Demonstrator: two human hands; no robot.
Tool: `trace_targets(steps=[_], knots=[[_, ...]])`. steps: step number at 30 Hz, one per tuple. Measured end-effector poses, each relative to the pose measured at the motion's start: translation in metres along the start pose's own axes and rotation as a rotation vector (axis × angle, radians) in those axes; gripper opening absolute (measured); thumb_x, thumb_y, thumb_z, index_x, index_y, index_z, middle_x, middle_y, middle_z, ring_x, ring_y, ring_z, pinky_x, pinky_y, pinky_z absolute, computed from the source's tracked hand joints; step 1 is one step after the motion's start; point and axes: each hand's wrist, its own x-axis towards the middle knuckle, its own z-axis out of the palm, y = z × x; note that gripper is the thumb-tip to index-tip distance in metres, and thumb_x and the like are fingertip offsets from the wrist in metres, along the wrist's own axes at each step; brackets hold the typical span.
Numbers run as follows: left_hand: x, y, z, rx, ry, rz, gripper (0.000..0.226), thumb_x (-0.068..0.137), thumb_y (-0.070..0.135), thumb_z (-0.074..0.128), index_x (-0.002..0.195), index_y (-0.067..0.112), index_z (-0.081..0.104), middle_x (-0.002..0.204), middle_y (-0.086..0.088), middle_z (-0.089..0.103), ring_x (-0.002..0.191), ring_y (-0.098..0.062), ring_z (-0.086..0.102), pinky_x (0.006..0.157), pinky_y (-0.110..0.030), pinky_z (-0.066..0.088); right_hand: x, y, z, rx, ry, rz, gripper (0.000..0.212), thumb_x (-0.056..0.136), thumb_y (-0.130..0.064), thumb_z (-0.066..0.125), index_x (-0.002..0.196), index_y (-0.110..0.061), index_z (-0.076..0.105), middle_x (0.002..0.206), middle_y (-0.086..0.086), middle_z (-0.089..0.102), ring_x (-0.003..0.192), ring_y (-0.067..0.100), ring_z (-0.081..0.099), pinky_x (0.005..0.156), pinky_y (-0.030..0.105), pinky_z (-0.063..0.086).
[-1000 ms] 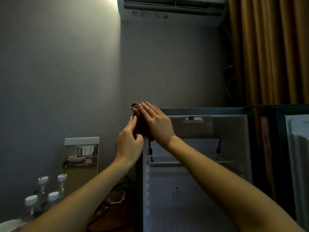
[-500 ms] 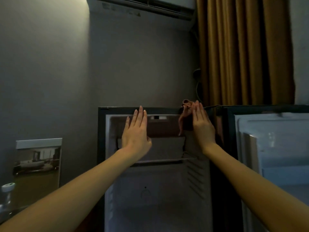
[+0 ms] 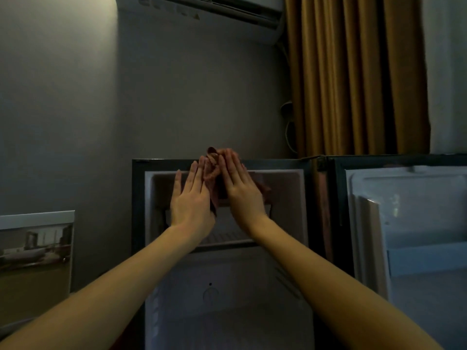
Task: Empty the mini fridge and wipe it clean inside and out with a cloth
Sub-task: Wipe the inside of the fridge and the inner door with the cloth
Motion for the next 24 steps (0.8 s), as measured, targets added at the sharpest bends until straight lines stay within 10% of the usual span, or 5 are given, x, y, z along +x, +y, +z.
trace_targets(steps=[6,10,13,17,24], knots=[[0.000,-0.001,0.008,0.025,0.008,0.003,0.091,0.095,0.034,0.043,0.145,0.003,-0.026,0.153,-0.012,-0.034,0.144,-0.025,-0.025,0.119,-0.046,-0.009,-0.033,0.089,-0.020,-0.189,0.054,0.296,0.077,0.082,0.017,0.049,0.147,0.002,0.011,0.156,0.019,0.022,0.142,0.026,0.015,0.107,0.042,0.042],[0.001,0.015,0.008,-0.056,0.007,-0.058,0.096,0.094,0.038,0.046,0.146,-0.001,-0.025,0.153,-0.017,-0.033,0.144,-0.028,-0.026,0.119,-0.049,-0.007,-0.042,0.100,-0.032,-0.203,-0.021,0.341,0.069,0.097,-0.004,0.035,0.145,0.008,-0.015,0.160,0.019,0.002,0.148,0.027,0.007,0.117,0.031,0.023],[-0.005,0.031,0.012,-0.122,-0.012,-0.046,0.098,0.093,0.040,0.046,0.145,0.001,-0.026,0.152,-0.017,-0.035,0.143,-0.027,-0.028,0.118,-0.050,-0.009,-0.033,0.087,-0.024,-0.142,-0.057,0.477,0.067,0.098,-0.005,0.042,0.145,0.007,-0.004,0.159,0.020,0.011,0.146,0.027,0.022,0.111,0.027,0.032],[-0.025,0.048,0.021,-0.184,-0.018,0.065,0.094,0.094,0.036,0.045,0.144,0.003,-0.027,0.154,-0.012,-0.032,0.144,-0.022,-0.026,0.118,-0.048,-0.012,-0.076,0.090,-0.004,-0.642,-0.171,0.322,0.060,0.104,-0.015,0.028,0.149,0.009,-0.004,0.159,0.022,0.001,0.148,0.031,0.010,0.122,0.037,0.010],[-0.060,0.062,0.042,-0.305,-0.182,0.194,0.085,0.096,0.029,0.044,0.150,0.008,-0.018,0.157,-0.006,-0.026,0.146,-0.017,-0.020,0.120,-0.039,-0.011,-0.159,0.058,0.012,-0.170,-0.295,0.420,0.069,0.092,-0.002,0.060,0.150,-0.001,0.021,0.155,0.012,0.024,0.143,0.031,0.028,0.120,0.023,0.005]])
